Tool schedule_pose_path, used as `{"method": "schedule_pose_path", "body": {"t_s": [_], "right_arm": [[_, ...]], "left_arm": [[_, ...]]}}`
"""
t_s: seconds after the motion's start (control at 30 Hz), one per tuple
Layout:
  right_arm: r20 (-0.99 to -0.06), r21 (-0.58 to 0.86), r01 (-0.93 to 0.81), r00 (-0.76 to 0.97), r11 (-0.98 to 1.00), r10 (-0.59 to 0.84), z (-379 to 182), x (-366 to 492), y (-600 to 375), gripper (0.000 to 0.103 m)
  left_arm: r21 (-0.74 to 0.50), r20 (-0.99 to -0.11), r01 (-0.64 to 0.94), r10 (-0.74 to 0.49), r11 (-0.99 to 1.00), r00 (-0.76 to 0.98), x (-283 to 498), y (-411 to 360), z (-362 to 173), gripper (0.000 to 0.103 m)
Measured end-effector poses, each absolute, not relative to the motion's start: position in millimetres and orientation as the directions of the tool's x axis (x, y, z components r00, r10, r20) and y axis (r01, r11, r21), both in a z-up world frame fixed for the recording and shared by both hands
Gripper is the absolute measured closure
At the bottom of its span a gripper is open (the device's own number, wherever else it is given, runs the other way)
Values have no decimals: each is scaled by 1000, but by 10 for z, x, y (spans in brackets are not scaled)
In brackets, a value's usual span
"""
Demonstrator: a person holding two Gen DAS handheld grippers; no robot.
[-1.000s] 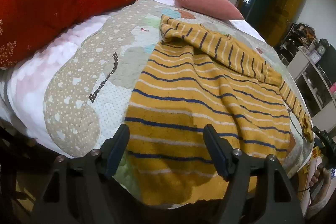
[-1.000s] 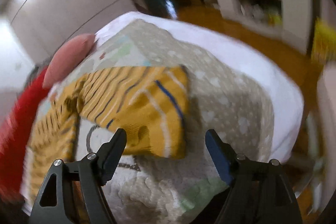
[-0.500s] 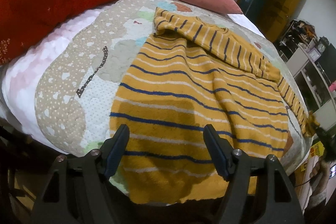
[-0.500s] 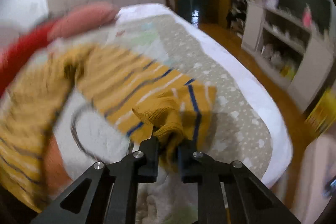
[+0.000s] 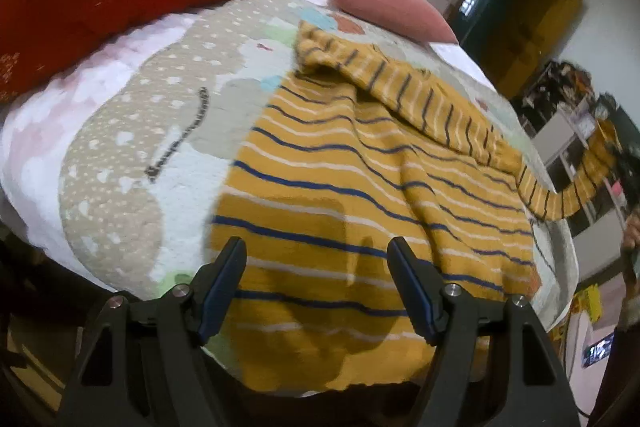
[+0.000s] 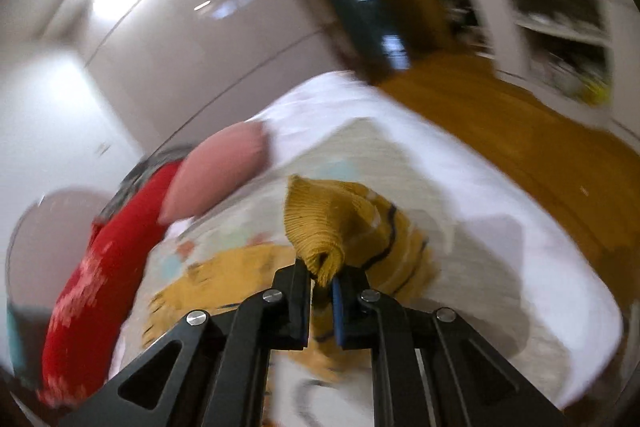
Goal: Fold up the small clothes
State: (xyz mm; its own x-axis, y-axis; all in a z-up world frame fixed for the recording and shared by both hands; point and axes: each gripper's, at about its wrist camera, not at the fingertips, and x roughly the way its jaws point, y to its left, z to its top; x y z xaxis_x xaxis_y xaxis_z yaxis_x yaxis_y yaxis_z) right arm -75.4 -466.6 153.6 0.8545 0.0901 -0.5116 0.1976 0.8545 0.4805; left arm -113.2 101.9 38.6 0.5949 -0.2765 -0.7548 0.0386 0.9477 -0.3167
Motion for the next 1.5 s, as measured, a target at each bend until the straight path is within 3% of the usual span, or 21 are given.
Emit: {"method": "schedule_pose_path", "body": {"t_s": [0.13, 0.27, 0.47, 0.63, 0.7, 0.8, 0.83, 0.87, 1.1, 1.27, 1.4, 1.5], "right_arm": [[-518, 394, -4, 825, 919, 226, 1765, -76, -3492, 93], [-579, 334, -183, 734, 925, 355, 1644, 471, -2195, 93], [-729, 240, -283, 579, 929, 365, 832, 1035, -779, 93], [-807, 149, -321, 506, 935, 303, 240, 1209, -250, 93], [-824, 95, -352, 498, 931, 272, 138, 1220, -138, 85], [-822, 56, -401, 501, 915, 270, 177, 1123, -54, 61], [-817, 76, -429, 491, 900, 303, 236, 1063, -32, 48], [-806, 104, -460, 481, 882, 345, 314, 974, -30, 43], [-764, 167, -550, 453, 818, 460, 681, 315, -280, 30], [-768, 119, -407, 540, 905, 344, 716, 378, -967, 30], [-765, 173, -296, 560, 939, 318, 717, 680, -1487, 30], [-806, 116, -303, 527, 946, 268, 582, 997, -1519, 24]], "left_arm": [[-322, -733, 9, -256, 947, 631, -1212, 1286, 406, 30], [-339, -719, -25, -241, 941, 652, -1275, 1566, 357, 28], [-361, -732, -74, -233, 930, 639, -1278, 1918, 173, 28], [-369, -738, -108, -220, 923, 637, -1302, 2095, 75, 28], [-374, -742, -120, -219, 920, 634, -1301, 2115, 46, 28], [-372, -740, -120, -216, 920, 637, -1315, 2085, 58, 28], [-369, -739, -117, -215, 922, 639, -1326, 2069, 73, 28], [-365, -739, -114, -212, 924, 640, -1336, 2043, 90, 28], [-337, -746, -97, -203, 937, 635, -1385, 1879, 176, 28], [-339, -752, -84, -216, 937, 623, -1393, 1750, 185, 28], [-338, -755, -58, -234, 939, 612, -1369, 1634, 165, 28], [-325, -762, -43, -234, 945, 603, -1328, 1583, 149, 28]]}}
